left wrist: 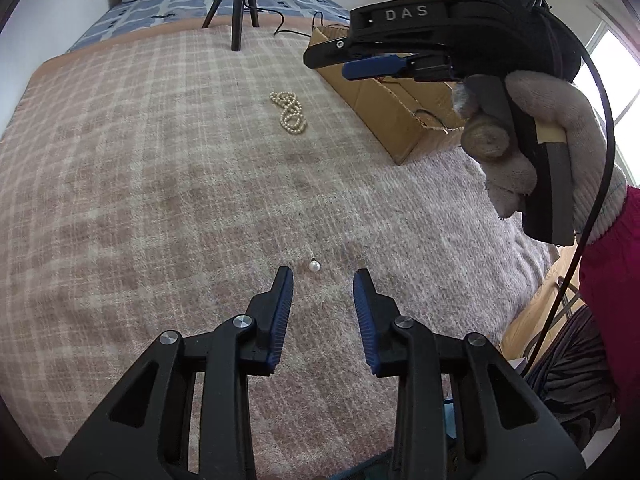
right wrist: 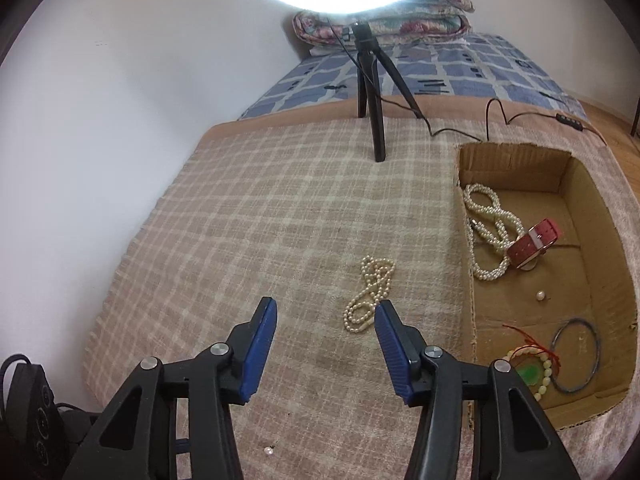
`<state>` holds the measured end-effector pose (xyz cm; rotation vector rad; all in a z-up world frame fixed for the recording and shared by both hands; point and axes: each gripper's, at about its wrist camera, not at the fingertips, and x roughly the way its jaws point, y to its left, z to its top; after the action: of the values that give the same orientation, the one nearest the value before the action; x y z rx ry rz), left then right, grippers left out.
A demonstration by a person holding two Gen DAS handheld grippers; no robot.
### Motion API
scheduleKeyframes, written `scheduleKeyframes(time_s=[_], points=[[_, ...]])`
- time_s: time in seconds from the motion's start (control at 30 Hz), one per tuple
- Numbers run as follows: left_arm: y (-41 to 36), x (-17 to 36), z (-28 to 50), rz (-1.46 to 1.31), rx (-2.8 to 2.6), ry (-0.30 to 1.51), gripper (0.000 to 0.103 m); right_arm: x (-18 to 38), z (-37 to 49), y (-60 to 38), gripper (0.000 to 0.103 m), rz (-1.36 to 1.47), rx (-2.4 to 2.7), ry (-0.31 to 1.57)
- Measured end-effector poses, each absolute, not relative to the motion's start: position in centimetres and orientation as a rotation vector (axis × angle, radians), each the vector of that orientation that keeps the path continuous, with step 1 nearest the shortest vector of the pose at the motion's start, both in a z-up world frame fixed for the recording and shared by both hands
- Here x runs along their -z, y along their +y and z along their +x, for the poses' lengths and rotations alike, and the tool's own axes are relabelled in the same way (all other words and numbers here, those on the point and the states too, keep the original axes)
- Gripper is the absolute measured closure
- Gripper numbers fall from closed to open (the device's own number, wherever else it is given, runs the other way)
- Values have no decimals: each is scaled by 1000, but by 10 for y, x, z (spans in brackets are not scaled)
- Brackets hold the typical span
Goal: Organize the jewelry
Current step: 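Lower the left tool onto the loose white pearl while the right tool lowers onto the cream pearl strand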
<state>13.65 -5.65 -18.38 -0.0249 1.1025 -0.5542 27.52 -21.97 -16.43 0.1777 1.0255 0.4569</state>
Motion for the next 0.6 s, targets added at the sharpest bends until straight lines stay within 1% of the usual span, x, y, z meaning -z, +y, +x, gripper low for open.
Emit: scheduleKeyframes(time_s=[0.23, 0.3, 0.6], points=[[-67, 204, 142, -12, 573, 1150, 72, 188, 290, -208, 58, 178, -450, 1104], [-70, 210, 143, -4, 577, 1164, 74, 192, 293, -206, 60, 181, -449, 1115], [-77, 222, 153, 0, 562, 1181, 75, 205, 306, -202, 63, 189, -425, 1140]])
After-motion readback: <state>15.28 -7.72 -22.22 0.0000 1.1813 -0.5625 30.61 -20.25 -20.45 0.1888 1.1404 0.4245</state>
